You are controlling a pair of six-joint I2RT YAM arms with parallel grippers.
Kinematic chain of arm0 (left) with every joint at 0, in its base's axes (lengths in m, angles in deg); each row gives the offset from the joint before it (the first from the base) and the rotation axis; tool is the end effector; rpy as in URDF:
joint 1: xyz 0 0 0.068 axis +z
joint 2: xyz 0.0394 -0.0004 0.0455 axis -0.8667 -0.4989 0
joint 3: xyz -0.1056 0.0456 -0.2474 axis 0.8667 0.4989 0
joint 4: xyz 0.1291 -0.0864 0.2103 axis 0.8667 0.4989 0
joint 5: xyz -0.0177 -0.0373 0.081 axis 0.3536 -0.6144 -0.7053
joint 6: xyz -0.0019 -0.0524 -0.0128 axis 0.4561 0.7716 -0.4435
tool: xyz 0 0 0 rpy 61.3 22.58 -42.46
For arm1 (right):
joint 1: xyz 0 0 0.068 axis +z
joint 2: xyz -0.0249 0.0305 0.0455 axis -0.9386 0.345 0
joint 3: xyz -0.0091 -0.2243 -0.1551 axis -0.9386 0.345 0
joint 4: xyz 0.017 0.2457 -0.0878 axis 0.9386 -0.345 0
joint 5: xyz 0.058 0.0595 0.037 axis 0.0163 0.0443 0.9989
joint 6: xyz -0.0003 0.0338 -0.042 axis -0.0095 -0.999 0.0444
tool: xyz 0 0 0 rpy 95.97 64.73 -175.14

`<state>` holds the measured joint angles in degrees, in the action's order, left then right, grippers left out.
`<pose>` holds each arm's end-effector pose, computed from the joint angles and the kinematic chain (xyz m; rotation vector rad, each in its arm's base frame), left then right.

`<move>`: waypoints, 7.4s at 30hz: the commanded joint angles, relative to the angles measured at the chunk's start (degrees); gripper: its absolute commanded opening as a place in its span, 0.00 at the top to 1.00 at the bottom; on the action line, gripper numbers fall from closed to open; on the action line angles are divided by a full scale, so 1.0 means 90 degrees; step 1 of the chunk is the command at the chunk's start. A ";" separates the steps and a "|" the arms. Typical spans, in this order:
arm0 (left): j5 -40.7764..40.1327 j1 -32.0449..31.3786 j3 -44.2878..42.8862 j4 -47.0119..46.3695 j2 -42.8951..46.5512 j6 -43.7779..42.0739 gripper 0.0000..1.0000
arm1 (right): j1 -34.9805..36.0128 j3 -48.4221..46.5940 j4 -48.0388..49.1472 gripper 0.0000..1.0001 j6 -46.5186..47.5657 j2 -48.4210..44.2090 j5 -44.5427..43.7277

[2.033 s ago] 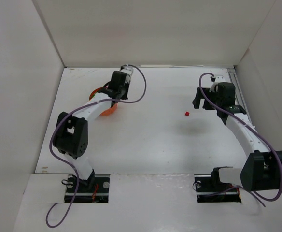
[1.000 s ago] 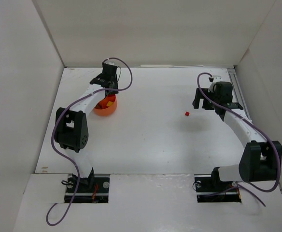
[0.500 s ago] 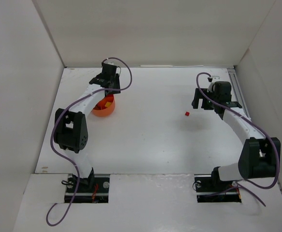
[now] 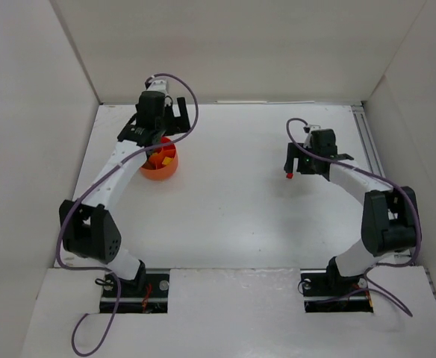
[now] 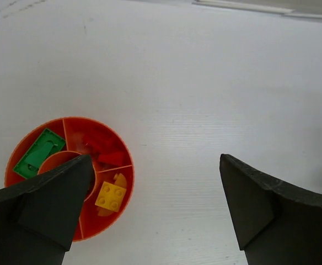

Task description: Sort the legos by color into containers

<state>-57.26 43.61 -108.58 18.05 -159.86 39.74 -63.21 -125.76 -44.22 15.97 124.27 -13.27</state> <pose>0.3582 -0.1020 0.3555 -0.0107 1.9978 -0.2301 0.3251 0.0416 0.2179 -0.0195 2.3723 0.2563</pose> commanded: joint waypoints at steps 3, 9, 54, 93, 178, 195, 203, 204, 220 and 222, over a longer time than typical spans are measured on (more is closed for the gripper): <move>0.0858 -0.0132 0.0721 -0.0768 0.0902 0.0278 0.00 | 0.0632 -0.0582 0.0055 0.13 -0.0525 0.0609 -0.1278; 0.1250 -0.0192 0.1219 -0.0993 0.1283 0.0426 0.00 | 0.0828 -0.0788 -0.0023 0.17 -0.0867 0.1146 -0.1750; 0.0810 -0.0260 0.1718 -0.1110 0.2162 0.0544 0.00 | 0.1004 -0.1463 -0.0776 0.79 -0.0488 0.1607 -0.1507; 0.0928 -0.0260 0.1708 -0.1286 0.1918 0.0358 0.00 | 0.0506 -0.0915 -0.1742 0.77 -0.1766 0.1440 -0.1477; 0.6319 -0.1695 0.1533 -0.2682 0.0678 0.0749 0.89 | 0.2957 -0.0555 0.2495 0.81 0.2610 -0.1665 0.0771; 0.5197 -0.1354 0.0997 -0.2605 0.0727 0.1325 1.00 | 0.3211 -0.0378 0.3083 0.41 0.2140 -0.1470 0.0729; 0.4709 -0.1169 0.0693 -0.2311 0.0659 0.1208 1.00 | 0.3211 -0.0378 0.2800 0.31 0.2140 -0.1470 0.1022; 0.4582 -0.1168 0.0693 -0.2176 0.0659 0.1208 1.00 | 0.3133 -0.0378 0.2799 0.26 0.2140 -0.1528 0.1100; 0.0383 0.0100 0.0361 -0.0857 0.0396 0.0954 1.00 | 0.1776 0.0247 0.1822 0.00 0.1759 -0.2038 0.1560; 0.0323 0.0267 0.0186 -0.0710 0.0171 0.0954 1.00 | 0.1512 0.0247 0.1628 0.00 0.1701 -0.1959 0.1628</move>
<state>-46.11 44.13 -102.79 10.01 -157.22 49.29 -47.10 -123.75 -27.39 33.11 106.41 1.66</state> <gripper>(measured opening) 0.185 0.994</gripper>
